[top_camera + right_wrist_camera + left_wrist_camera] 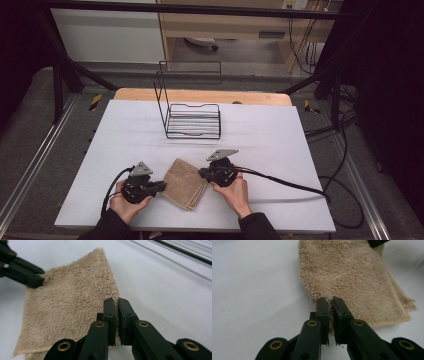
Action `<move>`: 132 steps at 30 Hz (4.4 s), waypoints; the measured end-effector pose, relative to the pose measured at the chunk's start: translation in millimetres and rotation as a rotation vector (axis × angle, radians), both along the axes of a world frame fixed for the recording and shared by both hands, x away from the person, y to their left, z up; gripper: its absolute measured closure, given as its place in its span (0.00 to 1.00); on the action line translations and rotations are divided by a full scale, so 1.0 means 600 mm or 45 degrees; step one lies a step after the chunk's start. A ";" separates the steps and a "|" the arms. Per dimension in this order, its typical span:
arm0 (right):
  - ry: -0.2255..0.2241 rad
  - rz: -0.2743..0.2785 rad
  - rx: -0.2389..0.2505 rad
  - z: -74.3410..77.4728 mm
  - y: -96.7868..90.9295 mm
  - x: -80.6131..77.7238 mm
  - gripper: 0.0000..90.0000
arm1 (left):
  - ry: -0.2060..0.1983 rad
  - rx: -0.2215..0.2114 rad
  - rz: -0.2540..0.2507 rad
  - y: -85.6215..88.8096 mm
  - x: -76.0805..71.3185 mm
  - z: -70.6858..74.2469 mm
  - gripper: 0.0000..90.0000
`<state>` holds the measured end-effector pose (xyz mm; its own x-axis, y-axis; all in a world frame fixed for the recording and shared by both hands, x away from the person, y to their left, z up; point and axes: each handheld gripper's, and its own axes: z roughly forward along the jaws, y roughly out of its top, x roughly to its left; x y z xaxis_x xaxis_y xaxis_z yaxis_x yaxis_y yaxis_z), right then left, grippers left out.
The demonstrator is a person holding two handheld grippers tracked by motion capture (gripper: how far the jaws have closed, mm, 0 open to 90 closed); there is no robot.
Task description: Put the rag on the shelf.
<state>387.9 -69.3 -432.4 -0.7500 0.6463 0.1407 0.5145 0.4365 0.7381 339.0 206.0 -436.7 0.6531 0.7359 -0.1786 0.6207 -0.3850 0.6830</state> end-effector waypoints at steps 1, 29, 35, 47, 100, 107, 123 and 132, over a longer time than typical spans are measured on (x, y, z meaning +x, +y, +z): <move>-0.009 0.001 -0.006 -0.003 0.003 0.005 0.95 | 0.001 0.001 0.004 -0.002 -0.001 -0.002 0.93; -0.066 -0.088 0.079 0.022 -0.108 -0.018 0.16 | -0.085 0.019 -0.015 0.009 0.060 0.047 0.16; -0.057 -0.123 0.082 0.010 -0.147 -0.028 0.09 | -0.094 0.033 0.002 -0.012 0.089 0.052 0.14; -0.032 -0.187 0.100 -0.003 -0.175 -0.038 0.06 | -0.027 0.052 0.038 -0.037 0.134 0.016 0.44; 0.026 -0.216 0.090 -0.013 -0.029 0.009 0.39 | 0.013 0.028 -0.026 -0.048 0.144 -0.017 0.92; 0.063 -0.230 0.069 -0.027 -0.017 0.016 0.59 | 0.003 0.036 -0.028 -0.048 0.144 -0.016 0.92; 0.156 -0.165 0.084 -0.034 -0.005 0.013 0.86 | 0.004 0.026 -0.044 -0.046 0.144 -0.017 0.91; 0.204 -0.173 0.106 -0.031 -0.005 0.017 0.94 | -0.003 0.024 -0.048 -0.046 0.144 -0.017 0.92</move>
<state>398.3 -72.6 -451.2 -0.6207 0.7209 0.3081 0.6781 0.2964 0.6725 425.1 178.7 -446.8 0.6808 0.7141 -0.1631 0.6039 -0.4211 0.6767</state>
